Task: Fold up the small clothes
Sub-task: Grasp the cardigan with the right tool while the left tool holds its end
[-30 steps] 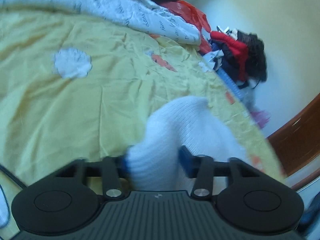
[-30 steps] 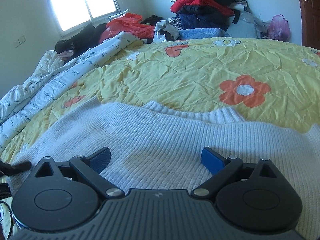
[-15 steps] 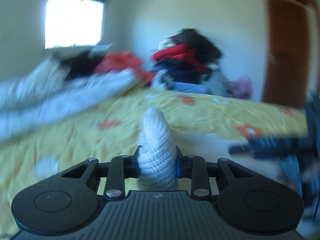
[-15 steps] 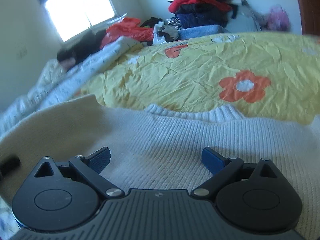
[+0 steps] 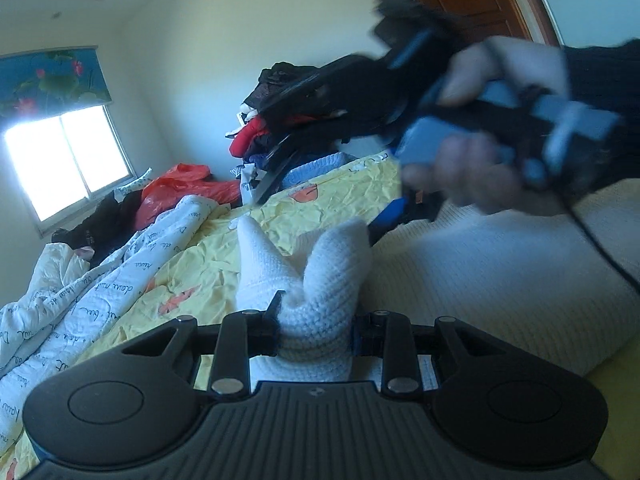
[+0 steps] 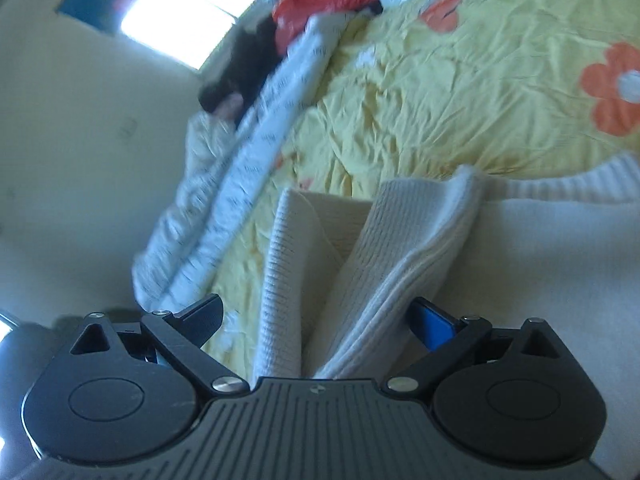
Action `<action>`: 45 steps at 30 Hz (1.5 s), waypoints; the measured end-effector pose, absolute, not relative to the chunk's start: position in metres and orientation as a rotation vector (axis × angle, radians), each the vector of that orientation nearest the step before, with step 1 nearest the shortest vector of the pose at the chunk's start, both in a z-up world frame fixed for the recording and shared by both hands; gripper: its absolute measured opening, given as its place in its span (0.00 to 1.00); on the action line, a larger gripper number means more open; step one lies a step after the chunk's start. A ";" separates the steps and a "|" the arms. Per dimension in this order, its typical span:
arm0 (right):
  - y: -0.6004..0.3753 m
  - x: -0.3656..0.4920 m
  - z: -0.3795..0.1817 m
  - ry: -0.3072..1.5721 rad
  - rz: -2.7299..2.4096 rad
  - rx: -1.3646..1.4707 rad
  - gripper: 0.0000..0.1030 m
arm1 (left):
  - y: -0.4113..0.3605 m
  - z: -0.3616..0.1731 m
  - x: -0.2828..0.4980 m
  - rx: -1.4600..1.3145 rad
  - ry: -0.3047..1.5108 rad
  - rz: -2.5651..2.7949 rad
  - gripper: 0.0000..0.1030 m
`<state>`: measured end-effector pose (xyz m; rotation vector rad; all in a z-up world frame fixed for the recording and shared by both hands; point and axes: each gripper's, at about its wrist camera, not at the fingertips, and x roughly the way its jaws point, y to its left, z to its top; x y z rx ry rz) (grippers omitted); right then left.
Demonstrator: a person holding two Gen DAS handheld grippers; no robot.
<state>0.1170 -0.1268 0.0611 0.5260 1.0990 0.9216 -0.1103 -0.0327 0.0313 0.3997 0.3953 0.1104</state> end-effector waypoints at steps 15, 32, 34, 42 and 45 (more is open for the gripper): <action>-0.036 0.116 0.083 1.022 0.952 -0.022 0.21 | -0.042 0.024 -0.118 0.505 0.353 0.088 0.28; -0.135 0.109 0.082 1.121 0.841 0.298 0.88 | -0.049 0.022 -0.125 0.511 0.334 0.100 0.28; -0.114 0.112 0.074 1.147 0.885 0.330 0.88 | -0.050 0.020 -0.125 0.525 0.330 0.100 0.28; -0.063 0.117 0.074 1.101 0.883 0.233 0.32 | -0.051 0.019 -0.128 0.551 0.314 0.115 0.28; -0.070 0.110 0.077 1.047 0.908 0.217 0.27 | -0.054 0.020 -0.129 0.559 0.309 0.106 0.28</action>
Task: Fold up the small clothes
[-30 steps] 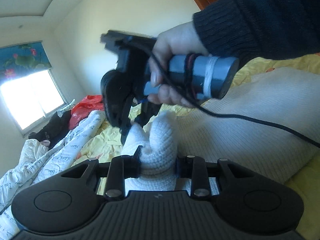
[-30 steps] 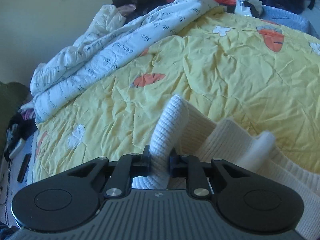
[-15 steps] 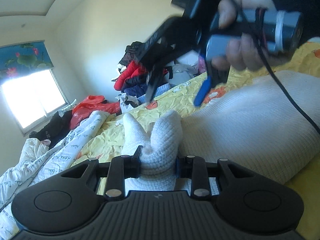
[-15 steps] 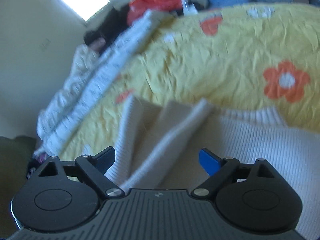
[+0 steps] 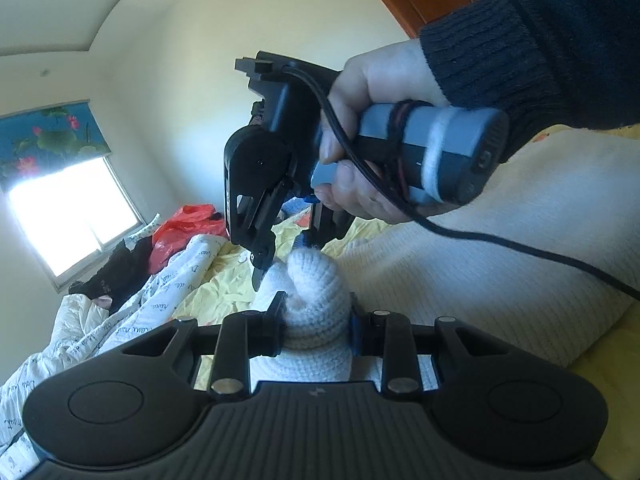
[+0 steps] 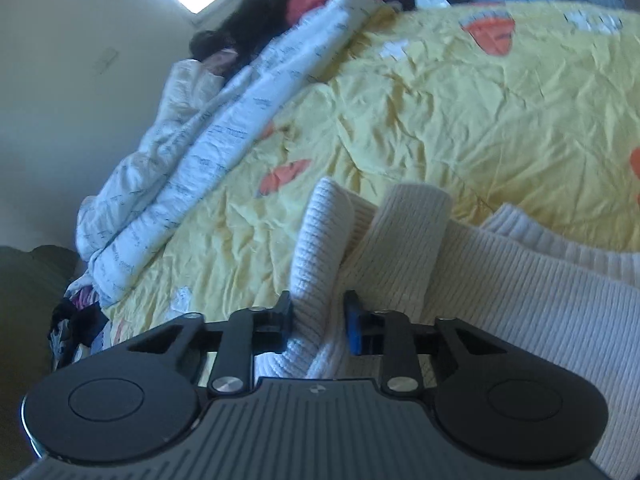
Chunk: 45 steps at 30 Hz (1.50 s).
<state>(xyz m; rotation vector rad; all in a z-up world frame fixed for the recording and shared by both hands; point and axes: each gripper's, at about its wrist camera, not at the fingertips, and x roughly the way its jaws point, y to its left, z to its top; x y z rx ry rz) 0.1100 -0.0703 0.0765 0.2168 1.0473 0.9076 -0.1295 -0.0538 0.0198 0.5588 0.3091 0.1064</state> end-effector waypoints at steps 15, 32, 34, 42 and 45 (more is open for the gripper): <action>-0.248 0.079 0.125 0.807 0.853 0.383 0.24 | -0.135 0.071 -0.158 0.493 0.123 -0.245 0.19; -0.388 0.054 0.052 0.832 0.630 0.718 0.62 | -0.119 0.045 -0.181 0.483 0.173 -0.359 0.72; -0.378 0.057 0.051 0.871 0.619 0.642 0.62 | -0.095 0.045 -0.188 0.486 0.168 -0.306 0.74; -0.346 0.069 0.041 0.930 0.641 0.554 0.71 | -0.073 0.015 -0.179 0.571 0.316 -0.189 0.79; -0.336 0.072 0.043 0.939 0.642 0.502 0.36 | -0.072 0.011 -0.163 0.547 0.337 -0.197 0.73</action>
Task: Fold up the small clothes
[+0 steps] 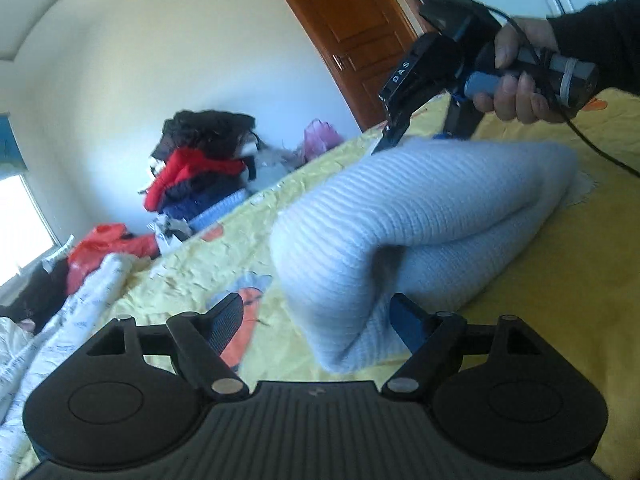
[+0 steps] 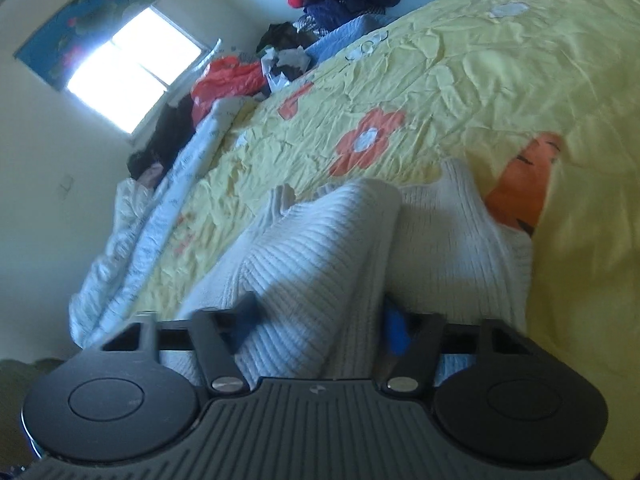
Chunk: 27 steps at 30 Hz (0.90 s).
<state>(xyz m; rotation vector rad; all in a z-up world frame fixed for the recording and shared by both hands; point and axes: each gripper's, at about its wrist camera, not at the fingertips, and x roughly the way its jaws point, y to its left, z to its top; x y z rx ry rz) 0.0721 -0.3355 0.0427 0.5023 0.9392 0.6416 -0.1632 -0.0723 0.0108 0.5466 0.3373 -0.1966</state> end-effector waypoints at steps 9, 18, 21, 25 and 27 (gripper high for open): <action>-0.369 0.066 0.095 0.810 0.630 0.395 0.28 | -0.104 0.018 -0.169 0.517 0.239 -0.319 0.24; -0.398 0.055 0.059 0.836 0.530 0.601 0.52 | -0.090 0.021 -0.164 0.516 0.237 -0.343 0.40; -0.403 0.037 0.076 0.792 0.550 0.578 0.52 | -0.074 0.024 -0.171 0.525 0.237 -0.317 0.61; -0.391 0.016 0.090 0.829 0.624 0.495 0.53 | -0.070 0.014 -0.171 0.571 0.234 -0.301 0.61; -0.378 0.012 0.088 0.882 0.607 0.402 0.54 | -0.074 0.011 -0.164 0.578 0.239 -0.301 0.61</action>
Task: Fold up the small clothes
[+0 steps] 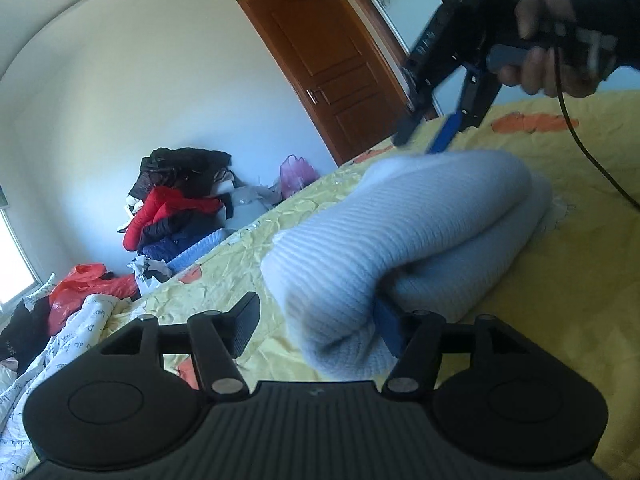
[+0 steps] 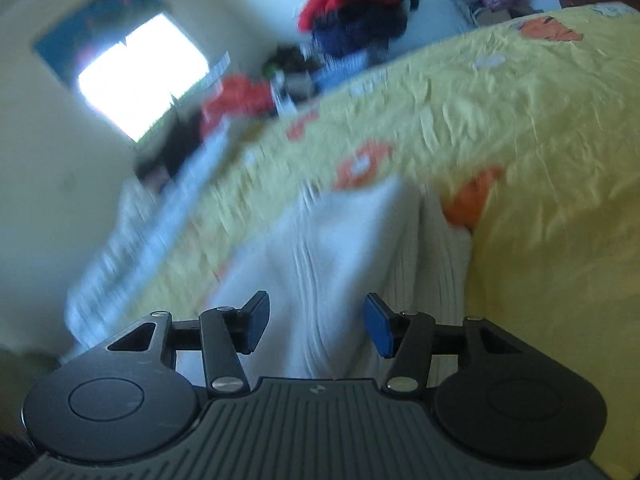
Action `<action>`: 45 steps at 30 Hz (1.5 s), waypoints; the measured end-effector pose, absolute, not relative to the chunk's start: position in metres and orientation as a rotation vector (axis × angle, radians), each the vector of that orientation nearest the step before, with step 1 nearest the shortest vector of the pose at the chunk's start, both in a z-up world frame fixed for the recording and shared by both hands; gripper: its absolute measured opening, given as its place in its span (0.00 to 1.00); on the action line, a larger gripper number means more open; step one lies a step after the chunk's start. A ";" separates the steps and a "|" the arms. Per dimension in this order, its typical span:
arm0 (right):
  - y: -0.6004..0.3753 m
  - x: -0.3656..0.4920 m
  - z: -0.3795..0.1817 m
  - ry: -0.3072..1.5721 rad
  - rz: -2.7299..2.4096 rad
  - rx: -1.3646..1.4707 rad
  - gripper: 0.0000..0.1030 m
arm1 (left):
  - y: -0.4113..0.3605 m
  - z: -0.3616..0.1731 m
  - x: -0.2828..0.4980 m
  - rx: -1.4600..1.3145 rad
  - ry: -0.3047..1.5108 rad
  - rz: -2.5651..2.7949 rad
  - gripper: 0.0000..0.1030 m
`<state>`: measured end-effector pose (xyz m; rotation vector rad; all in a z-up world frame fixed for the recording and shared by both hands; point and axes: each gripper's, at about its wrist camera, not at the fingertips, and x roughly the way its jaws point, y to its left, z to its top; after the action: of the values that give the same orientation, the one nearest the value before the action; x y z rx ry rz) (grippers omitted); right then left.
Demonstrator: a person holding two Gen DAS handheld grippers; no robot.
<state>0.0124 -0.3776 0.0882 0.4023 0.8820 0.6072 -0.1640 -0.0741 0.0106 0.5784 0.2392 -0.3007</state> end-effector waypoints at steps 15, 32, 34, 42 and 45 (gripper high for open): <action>-0.374 0.011 0.068 0.921 0.595 0.147 0.16 | -0.110 -0.013 -0.170 0.721 0.133 -0.341 0.23; -0.407 0.037 0.064 0.812 0.388 0.471 0.98 | -0.004 0.082 -0.102 0.173 0.299 -0.414 0.92; -0.402 0.047 0.051 0.861 0.397 0.486 0.97 | 0.013 0.077 -0.051 -0.057 0.479 -0.413 0.92; -0.368 0.065 0.027 0.953 0.538 0.439 0.97 | 0.009 0.007 0.045 -0.560 0.873 -0.569 0.92; -0.359 0.060 0.027 0.917 0.545 0.408 0.82 | 0.000 -0.002 0.066 -0.614 0.916 -0.582 0.89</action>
<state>0.0597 -0.3587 0.0271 0.4077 0.9169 0.5447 0.0659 -0.0004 -0.0020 -0.6142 0.9157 -0.5815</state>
